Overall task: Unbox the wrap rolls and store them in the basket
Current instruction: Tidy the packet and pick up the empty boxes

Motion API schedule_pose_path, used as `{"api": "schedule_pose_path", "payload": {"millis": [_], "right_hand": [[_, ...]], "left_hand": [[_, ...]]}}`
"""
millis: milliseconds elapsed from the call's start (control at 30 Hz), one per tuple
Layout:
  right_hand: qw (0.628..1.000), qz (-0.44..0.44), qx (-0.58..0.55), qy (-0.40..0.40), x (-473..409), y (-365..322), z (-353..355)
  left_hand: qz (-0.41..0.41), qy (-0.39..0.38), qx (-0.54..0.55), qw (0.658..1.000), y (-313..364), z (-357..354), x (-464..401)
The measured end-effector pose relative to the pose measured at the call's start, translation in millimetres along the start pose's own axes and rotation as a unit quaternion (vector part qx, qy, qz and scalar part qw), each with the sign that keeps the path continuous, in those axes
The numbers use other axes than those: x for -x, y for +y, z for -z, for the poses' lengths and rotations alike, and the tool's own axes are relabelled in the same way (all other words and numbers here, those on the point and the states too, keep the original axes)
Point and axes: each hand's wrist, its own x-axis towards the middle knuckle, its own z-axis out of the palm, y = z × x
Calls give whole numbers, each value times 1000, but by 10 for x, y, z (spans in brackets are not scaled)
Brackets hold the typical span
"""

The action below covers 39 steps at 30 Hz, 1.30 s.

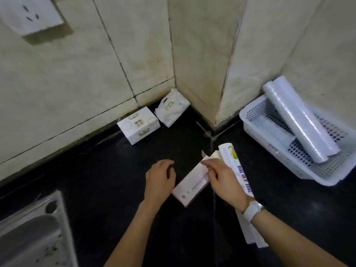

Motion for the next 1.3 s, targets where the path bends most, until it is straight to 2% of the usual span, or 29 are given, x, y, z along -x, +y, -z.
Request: {"api": "schedule_pose_path", "payload": {"millis": [133,300,400,533,700,767,900,967,1033,1133,1200,1300], "right_hand": [[998,29,42,-47,-377,-242,-294],[982,72,146,-92,-1090,-443,-564],[960,90,256,-61,-1618,-494,-616],[931,91,351,-44,-2262,-538,-597],[896,94,424,-89,-2555,-412,-715],[900,99,415,-89,-2572,-345,-738],[963,85,255,36,-2596,-373,-674],[972,104,184,102,-2590,-473,-650],[971,142,144,125,-2546,-609,-678],[970,188,110,107,-2415,-808,-804],[968,208,125,66,-2308,-892,-938],[968,180,164,-60,-2154,-953,-1181]], "left_hand": [[43,16,-6,999,-455,236,-106],[65,34,-83,994,-796,548,-867],[42,7,-159,986,-950,647,-1427],[5,-21,-217,976,-1116,590,-1863],[-34,14,-255,966,-1305,454,-1925],[-45,24,-244,968,-1333,466,-1949],[-58,56,-202,976,-1391,478,-1955],[-60,75,-184,978,-1409,452,-1910],[-58,89,-152,983,-1400,417,-1843],[-28,126,-33,991,-1375,428,-1724],[27,165,93,982,-1397,480,-1627],[142,167,347,912,-1354,589,-1467]]}}
